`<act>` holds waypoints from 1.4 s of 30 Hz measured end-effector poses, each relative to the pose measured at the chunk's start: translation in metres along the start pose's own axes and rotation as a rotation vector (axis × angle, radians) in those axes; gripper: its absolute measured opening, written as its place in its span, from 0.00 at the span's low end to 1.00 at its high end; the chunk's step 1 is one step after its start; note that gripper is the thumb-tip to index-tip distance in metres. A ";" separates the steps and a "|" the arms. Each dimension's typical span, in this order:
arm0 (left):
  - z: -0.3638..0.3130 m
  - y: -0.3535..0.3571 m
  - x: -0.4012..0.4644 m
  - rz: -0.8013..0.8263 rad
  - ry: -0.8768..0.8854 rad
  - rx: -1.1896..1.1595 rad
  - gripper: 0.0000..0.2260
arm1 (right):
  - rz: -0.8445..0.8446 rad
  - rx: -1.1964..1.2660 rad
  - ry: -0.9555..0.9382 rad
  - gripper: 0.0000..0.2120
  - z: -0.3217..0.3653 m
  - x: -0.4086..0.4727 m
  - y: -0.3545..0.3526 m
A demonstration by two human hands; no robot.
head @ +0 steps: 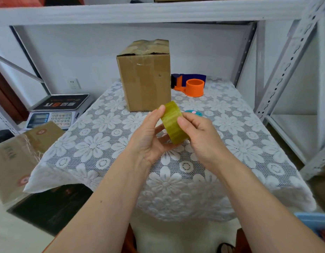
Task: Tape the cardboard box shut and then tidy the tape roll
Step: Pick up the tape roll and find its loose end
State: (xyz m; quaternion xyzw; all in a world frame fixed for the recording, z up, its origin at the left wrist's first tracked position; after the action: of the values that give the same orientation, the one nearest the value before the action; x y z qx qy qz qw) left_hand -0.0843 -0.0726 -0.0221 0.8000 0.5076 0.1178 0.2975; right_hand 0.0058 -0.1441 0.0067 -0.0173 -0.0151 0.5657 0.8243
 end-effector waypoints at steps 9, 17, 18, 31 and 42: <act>-0.006 0.002 -0.003 -0.028 0.155 0.153 0.22 | 0.050 0.137 0.117 0.12 -0.007 0.006 -0.002; -0.008 0.008 -0.008 -0.009 0.470 0.539 0.06 | -0.139 0.382 0.150 0.12 -0.014 0.012 -0.006; -0.008 0.008 -0.008 -0.018 0.483 0.536 0.06 | -0.149 0.363 0.139 0.11 -0.015 0.013 -0.005; -0.007 0.005 -0.006 -0.024 0.343 0.268 0.10 | -0.193 0.110 -0.010 0.13 -0.002 0.005 -0.003; 0.001 0.012 -0.009 0.127 0.227 0.321 0.05 | -0.318 0.142 0.080 0.09 -0.007 0.008 -0.018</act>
State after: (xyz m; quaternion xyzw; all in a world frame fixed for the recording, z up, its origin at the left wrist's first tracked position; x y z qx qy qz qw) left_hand -0.0795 -0.0847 -0.0147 0.8491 0.4987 0.1431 0.0991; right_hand 0.0255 -0.1436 0.0005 0.0212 0.0553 0.4266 0.9025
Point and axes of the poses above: each hand's wrist, its own x-axis towards the middle knuckle, its own y-axis out of the palm, z = x × y, the point moved 5 cm from there along x, towards the middle knuckle, and after that the axes turned 13 degrees about y, right-handed, at the moved point
